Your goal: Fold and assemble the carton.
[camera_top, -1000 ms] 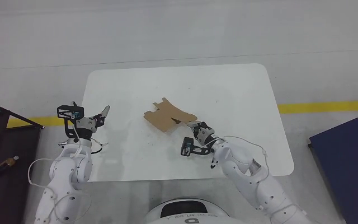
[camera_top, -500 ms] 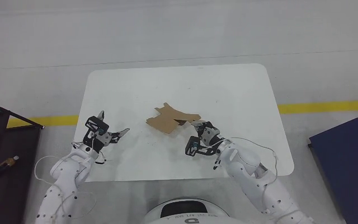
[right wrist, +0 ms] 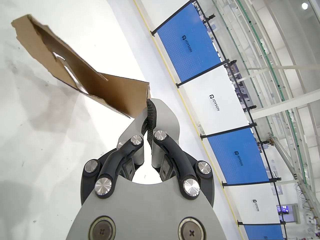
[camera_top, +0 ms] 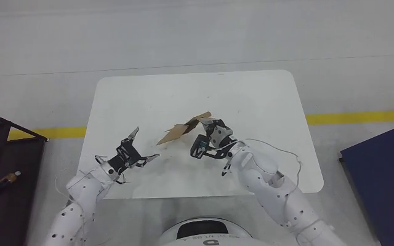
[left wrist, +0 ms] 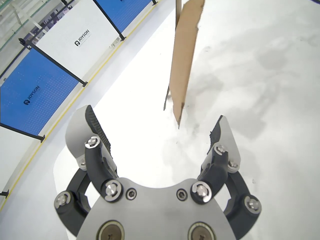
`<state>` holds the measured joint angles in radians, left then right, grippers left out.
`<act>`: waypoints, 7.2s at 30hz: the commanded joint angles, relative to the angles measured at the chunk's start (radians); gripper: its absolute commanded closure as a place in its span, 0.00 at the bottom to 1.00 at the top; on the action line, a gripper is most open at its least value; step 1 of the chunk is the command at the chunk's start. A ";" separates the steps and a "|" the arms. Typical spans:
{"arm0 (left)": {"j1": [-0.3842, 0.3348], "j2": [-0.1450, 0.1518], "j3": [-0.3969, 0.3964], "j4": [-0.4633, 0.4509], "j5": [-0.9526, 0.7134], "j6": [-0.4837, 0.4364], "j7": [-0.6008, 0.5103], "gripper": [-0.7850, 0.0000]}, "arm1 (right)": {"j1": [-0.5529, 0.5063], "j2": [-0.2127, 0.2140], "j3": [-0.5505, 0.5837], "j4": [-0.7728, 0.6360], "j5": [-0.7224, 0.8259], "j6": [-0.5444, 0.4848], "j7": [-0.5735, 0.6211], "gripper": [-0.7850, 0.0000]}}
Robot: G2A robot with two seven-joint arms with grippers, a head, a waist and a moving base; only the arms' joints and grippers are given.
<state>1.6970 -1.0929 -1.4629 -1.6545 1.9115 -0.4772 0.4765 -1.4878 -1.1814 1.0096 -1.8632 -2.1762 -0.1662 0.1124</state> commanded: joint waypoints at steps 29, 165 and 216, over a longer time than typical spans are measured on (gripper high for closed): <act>-0.129 -0.026 0.200 0.073 0.064 0.187 -0.076 1.00 | -0.082 -0.002 0.018 -0.068 -0.068 0.083 -0.056 1.00; -0.278 0.076 0.075 0.184 -1.977 -0.520 -1.111 0.00 | 0.222 -0.062 -0.088 0.356 4.414 0.138 0.953 1.00; -0.278 0.076 0.075 0.184 -1.977 -0.520 -1.111 0.00 | 0.205 -0.110 0.083 0.474 2.442 -0.527 0.038 1.00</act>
<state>1.4194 -1.0172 -1.3878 -1.4701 -0.0651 -0.9976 -0.6341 -1.2829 -1.2913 1.0928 -1.3898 0.2644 -0.6927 0.1488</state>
